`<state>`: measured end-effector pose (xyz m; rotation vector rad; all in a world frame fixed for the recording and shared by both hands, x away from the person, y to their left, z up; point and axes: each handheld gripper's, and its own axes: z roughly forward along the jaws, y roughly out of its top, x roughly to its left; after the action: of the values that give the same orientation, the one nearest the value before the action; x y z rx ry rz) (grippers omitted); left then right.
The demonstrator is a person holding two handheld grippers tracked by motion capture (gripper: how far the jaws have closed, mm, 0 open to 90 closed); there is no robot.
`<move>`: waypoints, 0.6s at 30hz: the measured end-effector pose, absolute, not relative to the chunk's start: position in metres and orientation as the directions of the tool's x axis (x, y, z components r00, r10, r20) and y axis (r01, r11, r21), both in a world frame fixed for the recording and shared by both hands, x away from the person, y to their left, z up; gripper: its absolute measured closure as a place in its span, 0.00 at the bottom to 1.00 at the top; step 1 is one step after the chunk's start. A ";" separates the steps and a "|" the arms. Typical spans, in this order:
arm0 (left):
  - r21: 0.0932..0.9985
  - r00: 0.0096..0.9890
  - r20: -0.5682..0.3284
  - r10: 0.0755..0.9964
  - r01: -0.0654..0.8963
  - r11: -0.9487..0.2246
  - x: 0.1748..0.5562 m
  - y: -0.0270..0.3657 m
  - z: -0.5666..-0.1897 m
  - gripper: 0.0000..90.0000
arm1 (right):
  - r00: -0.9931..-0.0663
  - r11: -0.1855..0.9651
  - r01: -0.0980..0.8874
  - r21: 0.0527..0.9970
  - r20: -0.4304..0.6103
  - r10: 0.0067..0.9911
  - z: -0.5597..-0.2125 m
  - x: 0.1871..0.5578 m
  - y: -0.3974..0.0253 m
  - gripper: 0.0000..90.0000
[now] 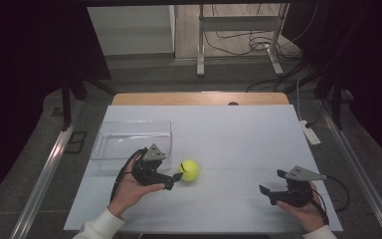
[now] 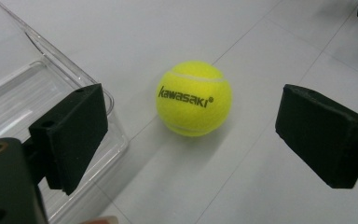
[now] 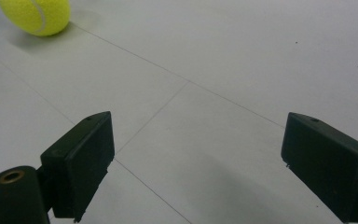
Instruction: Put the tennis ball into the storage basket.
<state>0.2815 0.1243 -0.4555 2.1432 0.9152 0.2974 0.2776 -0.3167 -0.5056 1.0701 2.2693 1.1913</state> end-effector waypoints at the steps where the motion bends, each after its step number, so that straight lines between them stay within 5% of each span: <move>1: 0.733 0.716 -0.080 0.693 0.513 -0.446 0.282 0.124 -0.455 0.10 | -0.647 0.357 0.457 0.815 0.029 0.762 -0.506 0.278 -0.317 0.11; 18: 0.716 0.742 -0.079 0.666 0.507 -0.480 0.293 0.110 -0.450 0.10 | -0.646 0.354 0.456 0.817 0.030 0.763 -0.505 0.278 -0.318 0.11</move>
<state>0.2933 0.1098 -0.4503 2.1832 0.8780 0.2690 0.2777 -0.3178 -0.5054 1.0724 2.2660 1.1946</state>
